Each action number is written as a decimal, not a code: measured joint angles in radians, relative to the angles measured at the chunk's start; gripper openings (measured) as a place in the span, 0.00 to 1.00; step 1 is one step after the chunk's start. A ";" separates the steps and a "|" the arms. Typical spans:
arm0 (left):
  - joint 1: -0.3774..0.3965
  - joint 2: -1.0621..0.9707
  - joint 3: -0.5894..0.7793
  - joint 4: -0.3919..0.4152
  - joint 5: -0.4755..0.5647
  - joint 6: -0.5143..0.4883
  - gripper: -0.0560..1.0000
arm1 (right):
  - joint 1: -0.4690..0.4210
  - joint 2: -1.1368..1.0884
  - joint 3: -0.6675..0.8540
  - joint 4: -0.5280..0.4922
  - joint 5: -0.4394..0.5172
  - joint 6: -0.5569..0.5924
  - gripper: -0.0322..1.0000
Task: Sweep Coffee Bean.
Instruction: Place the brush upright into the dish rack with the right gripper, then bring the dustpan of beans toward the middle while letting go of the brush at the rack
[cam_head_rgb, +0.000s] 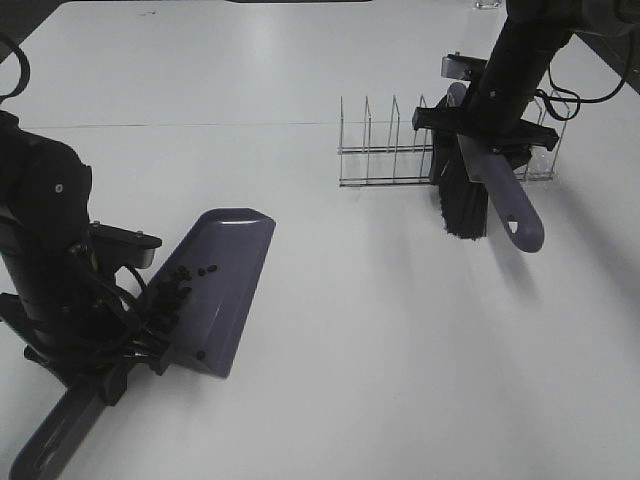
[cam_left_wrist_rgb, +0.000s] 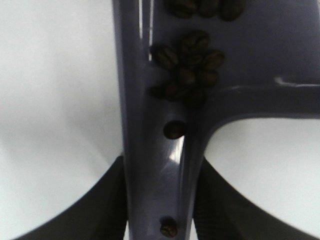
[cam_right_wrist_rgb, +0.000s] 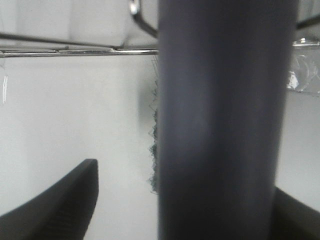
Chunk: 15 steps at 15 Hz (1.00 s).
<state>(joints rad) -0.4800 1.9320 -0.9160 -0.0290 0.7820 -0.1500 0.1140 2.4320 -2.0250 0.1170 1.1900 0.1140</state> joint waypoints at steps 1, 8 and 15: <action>0.000 0.000 0.000 0.000 0.000 0.000 0.37 | 0.000 0.000 0.000 0.000 0.007 0.000 0.66; 0.000 0.000 0.000 0.000 0.000 0.000 0.37 | 0.000 -0.056 -0.002 -0.066 0.027 0.000 0.68; 0.000 0.002 -0.007 -0.001 0.005 0.000 0.37 | 0.000 -0.132 -0.002 -0.145 0.028 0.000 0.68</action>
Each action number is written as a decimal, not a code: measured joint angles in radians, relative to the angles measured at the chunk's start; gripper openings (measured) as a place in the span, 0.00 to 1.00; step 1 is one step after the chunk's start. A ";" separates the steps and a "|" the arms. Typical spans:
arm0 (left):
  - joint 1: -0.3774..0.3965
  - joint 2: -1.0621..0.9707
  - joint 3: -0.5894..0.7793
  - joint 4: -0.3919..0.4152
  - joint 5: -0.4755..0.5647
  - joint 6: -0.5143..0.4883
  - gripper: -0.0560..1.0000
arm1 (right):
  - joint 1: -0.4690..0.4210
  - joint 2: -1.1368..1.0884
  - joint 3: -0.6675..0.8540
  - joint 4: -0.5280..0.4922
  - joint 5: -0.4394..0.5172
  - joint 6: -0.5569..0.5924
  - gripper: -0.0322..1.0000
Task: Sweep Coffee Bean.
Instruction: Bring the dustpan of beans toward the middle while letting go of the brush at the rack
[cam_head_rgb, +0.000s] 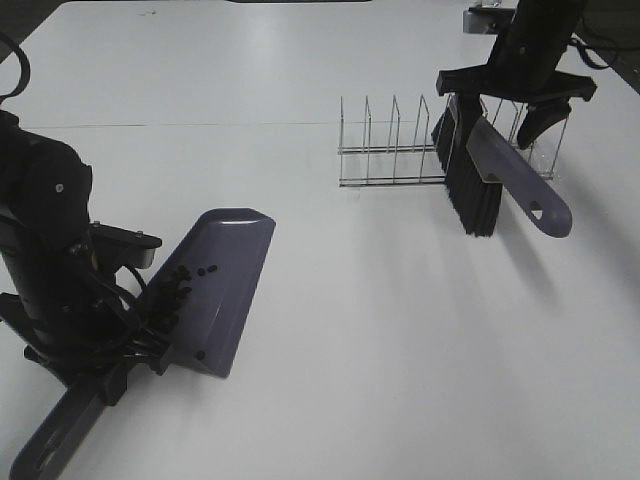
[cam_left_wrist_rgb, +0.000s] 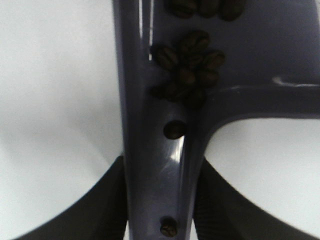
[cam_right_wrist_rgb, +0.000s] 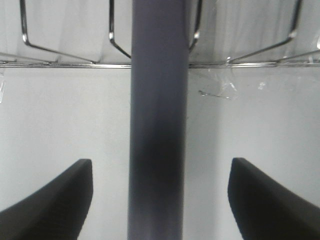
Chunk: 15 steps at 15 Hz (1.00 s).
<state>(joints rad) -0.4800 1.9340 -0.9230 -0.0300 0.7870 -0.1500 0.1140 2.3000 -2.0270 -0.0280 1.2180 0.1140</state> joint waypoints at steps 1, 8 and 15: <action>0.000 0.004 -0.012 0.000 0.018 0.000 0.37 | 0.000 -0.021 0.000 -0.013 0.001 0.000 0.68; 0.003 0.055 -0.218 0.001 0.085 0.000 0.36 | 0.000 -0.141 0.033 0.012 0.001 -0.001 0.68; 0.003 0.236 -0.449 0.001 0.122 -0.003 0.36 | 0.000 -0.383 0.292 0.042 0.002 -0.004 0.68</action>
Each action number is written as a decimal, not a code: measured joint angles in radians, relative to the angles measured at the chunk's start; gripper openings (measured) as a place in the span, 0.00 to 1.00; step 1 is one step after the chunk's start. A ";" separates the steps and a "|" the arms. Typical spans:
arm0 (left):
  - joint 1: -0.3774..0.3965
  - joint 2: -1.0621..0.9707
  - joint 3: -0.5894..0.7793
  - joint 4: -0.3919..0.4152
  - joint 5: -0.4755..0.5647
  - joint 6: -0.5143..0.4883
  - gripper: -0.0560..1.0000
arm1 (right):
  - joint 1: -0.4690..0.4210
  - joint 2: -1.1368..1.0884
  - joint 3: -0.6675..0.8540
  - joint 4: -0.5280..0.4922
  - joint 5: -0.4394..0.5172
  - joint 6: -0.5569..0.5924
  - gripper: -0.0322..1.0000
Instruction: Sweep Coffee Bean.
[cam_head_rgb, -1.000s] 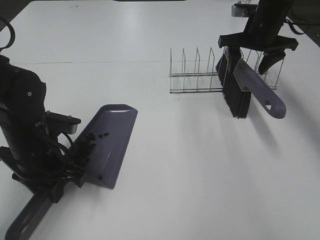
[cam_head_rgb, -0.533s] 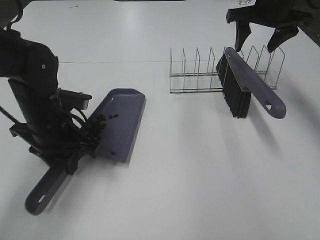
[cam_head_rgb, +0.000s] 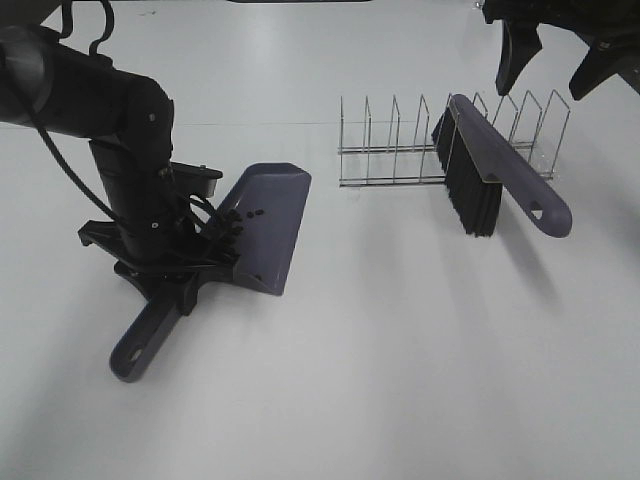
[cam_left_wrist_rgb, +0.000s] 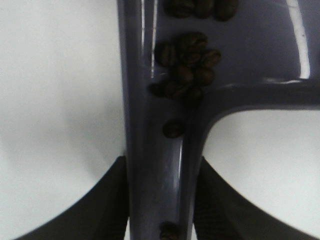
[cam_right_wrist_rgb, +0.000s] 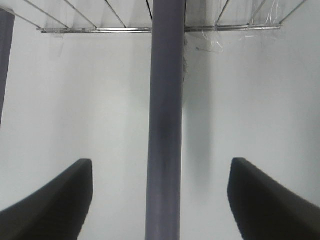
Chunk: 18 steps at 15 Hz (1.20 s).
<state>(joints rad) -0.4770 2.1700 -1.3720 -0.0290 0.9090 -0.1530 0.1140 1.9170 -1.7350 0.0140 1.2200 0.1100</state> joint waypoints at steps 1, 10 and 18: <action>0.000 0.005 -0.009 0.000 0.002 0.000 0.36 | 0.000 -0.032 0.034 0.000 0.000 0.000 0.68; 0.000 0.012 -0.014 0.000 0.003 -0.038 0.66 | 0.000 -0.269 0.253 0.054 0.000 0.000 0.68; 0.083 -0.138 -0.048 0.000 0.032 0.002 0.66 | 0.000 -0.579 0.590 0.059 0.001 0.000 0.68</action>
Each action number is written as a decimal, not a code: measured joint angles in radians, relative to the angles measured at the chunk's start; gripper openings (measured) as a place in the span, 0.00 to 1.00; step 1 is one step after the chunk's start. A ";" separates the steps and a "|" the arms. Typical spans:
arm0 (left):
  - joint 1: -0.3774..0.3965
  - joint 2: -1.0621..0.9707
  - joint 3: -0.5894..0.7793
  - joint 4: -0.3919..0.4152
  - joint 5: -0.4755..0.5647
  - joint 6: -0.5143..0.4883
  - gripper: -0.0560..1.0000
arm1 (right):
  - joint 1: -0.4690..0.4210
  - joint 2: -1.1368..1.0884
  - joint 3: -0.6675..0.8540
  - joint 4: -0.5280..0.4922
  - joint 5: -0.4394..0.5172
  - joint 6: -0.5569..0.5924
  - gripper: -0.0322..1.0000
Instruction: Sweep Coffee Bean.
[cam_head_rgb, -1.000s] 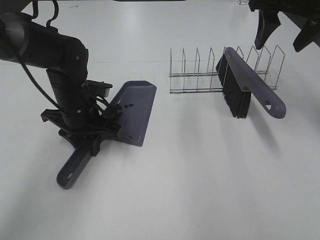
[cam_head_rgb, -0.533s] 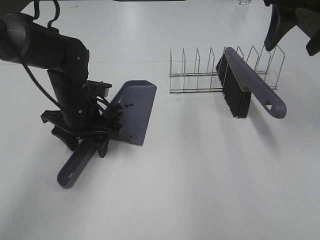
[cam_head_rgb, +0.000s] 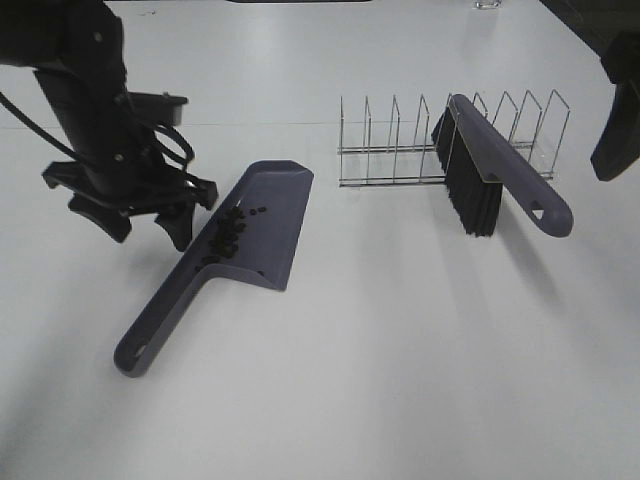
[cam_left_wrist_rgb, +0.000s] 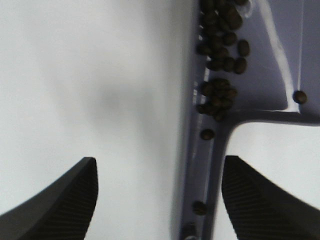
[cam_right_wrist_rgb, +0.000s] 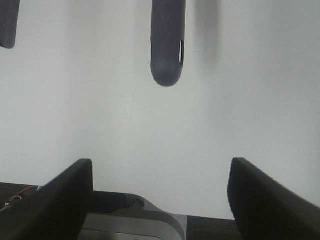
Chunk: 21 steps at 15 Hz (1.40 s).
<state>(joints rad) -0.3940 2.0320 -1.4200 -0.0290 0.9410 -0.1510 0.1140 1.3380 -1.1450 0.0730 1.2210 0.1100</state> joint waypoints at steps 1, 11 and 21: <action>0.052 -0.028 -0.004 0.000 0.006 0.033 0.66 | 0.000 -0.035 0.036 0.000 0.000 0.000 0.68; 0.394 -0.833 0.510 0.012 0.033 0.132 0.65 | 0.000 -0.743 0.301 -0.008 0.005 -0.019 0.68; 0.394 -1.617 0.773 0.029 0.217 0.203 0.65 | 0.000 -1.248 0.572 -0.112 0.005 -0.060 0.68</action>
<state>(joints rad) 0.0000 0.4150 -0.6470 0.0000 1.1580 0.0520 0.1140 0.0900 -0.5730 -0.0390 1.2260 0.0500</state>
